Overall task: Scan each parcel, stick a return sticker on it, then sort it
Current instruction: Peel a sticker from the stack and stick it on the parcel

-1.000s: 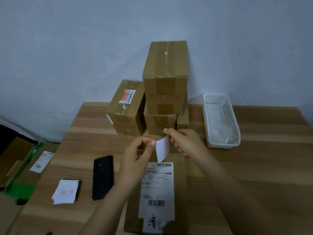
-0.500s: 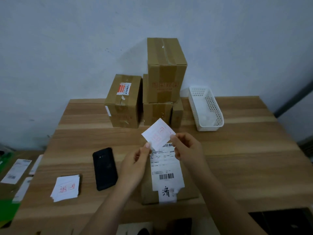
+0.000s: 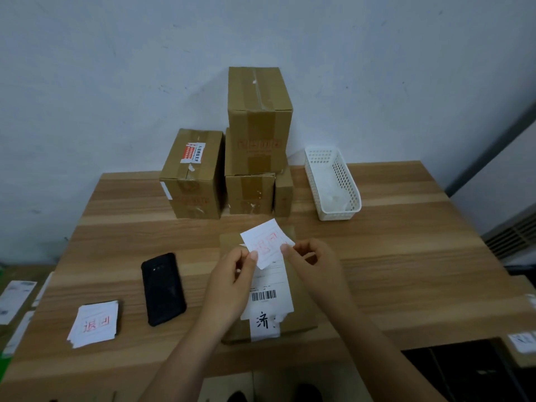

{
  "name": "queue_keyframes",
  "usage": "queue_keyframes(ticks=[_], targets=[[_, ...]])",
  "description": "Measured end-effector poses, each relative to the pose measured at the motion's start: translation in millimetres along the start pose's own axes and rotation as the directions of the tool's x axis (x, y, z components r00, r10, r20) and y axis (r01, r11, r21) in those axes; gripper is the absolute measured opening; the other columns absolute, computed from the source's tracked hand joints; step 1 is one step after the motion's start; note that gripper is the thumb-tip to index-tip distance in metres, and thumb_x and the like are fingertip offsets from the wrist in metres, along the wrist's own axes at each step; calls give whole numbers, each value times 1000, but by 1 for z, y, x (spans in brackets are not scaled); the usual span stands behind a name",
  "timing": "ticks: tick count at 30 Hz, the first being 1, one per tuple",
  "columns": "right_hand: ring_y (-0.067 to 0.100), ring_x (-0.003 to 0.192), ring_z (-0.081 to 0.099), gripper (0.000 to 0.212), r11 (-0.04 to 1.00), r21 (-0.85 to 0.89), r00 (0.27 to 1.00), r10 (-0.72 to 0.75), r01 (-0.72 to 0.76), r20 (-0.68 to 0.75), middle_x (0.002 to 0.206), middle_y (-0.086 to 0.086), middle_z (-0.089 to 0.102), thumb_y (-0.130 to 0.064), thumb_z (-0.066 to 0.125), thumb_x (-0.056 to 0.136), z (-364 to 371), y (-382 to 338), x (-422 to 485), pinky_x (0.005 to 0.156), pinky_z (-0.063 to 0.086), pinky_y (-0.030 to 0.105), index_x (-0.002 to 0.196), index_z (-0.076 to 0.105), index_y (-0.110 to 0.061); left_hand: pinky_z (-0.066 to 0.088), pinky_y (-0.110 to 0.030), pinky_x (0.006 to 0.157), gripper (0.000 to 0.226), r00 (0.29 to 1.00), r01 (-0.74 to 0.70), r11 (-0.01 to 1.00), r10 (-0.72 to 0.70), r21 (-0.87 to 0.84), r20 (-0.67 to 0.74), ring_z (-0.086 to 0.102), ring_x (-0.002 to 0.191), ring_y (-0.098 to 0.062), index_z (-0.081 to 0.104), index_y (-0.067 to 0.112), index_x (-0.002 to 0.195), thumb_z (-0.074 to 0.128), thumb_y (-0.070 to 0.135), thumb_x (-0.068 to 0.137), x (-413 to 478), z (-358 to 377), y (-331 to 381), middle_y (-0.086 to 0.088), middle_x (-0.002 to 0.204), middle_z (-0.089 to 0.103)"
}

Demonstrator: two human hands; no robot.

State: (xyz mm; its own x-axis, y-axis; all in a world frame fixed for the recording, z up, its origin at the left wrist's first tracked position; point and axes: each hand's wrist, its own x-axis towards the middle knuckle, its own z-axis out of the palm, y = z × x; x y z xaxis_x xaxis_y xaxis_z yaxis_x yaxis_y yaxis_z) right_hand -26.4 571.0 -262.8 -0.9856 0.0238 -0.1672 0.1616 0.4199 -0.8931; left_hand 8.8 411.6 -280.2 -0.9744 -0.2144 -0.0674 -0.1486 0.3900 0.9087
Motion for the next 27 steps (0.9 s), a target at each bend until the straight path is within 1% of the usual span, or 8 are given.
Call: queue_keyframes(ticks=[3,5,8,13,15,18,23,27], targets=[[8,87,58,31,1000,24,1000,7,-7,-23,102,-10,56,-45,69,83,-8,5,5,65,44,18,104,57,-26,37,-15,58,30,999,-52,997,53,50,-4,52,72,-12,54,13,79,47,36,98,-2,4,-1,-1,78,58],[10,87,60,25,999,40,1000,3,-3,4,101,-9,59,-44,68,84,-14,7,10,64,48,19,99,59,-26,37,-16,58,32,998,-68,995,66,74,20,51,74,-11,54,13,80,46,37,98,-5,6,-2,0,79,59],[9,83,61,16,999,-19,998,-38,39,56,97,-6,61,-38,64,90,-18,14,13,57,48,13,87,61,-22,38,-16,59,32,997,-66,992,61,104,53,52,73,-6,54,13,79,46,38,99,-8,11,-5,4,79,59],[6,78,56,15,990,-94,992,-99,106,72,96,-7,54,-33,62,92,-18,33,7,58,43,7,82,59,-22,32,-19,53,35,999,-34,978,41,206,-29,47,63,-6,49,17,71,46,37,98,-19,25,-17,6,69,53],[6,80,54,15,983,-141,992,-115,122,60,96,-8,52,-32,62,92,-18,49,2,61,43,8,82,58,-21,32,-20,56,33,995,-45,927,75,373,-66,48,67,-5,48,20,72,44,37,99,-28,34,-22,9,73,54],[8,88,56,16,969,-205,990,-132,140,51,96,-12,49,-35,61,92,-16,76,-8,70,50,21,80,54,-28,33,-29,72,27,988,-70,801,136,595,-67,50,77,-9,46,28,77,37,38,101,-41,47,-32,12,82,56],[7,88,49,19,943,-279,983,-174,182,55,92,-15,44,-39,58,92,-12,103,-24,79,46,33,77,46,-37,31,-33,74,28,962,-133,643,268,754,-60,55,72,-16,55,25,79,34,36,94,-57,64,-53,8,78,56],[8,87,48,17,932,-304,980,-187,198,65,90,-17,42,-37,58,93,-11,110,-28,79,45,36,79,50,-30,42,-37,75,34,965,-126,593,260,796,-41,57,77,-20,61,21,86,33,35,94,-62,72,-59,3,84,60]])
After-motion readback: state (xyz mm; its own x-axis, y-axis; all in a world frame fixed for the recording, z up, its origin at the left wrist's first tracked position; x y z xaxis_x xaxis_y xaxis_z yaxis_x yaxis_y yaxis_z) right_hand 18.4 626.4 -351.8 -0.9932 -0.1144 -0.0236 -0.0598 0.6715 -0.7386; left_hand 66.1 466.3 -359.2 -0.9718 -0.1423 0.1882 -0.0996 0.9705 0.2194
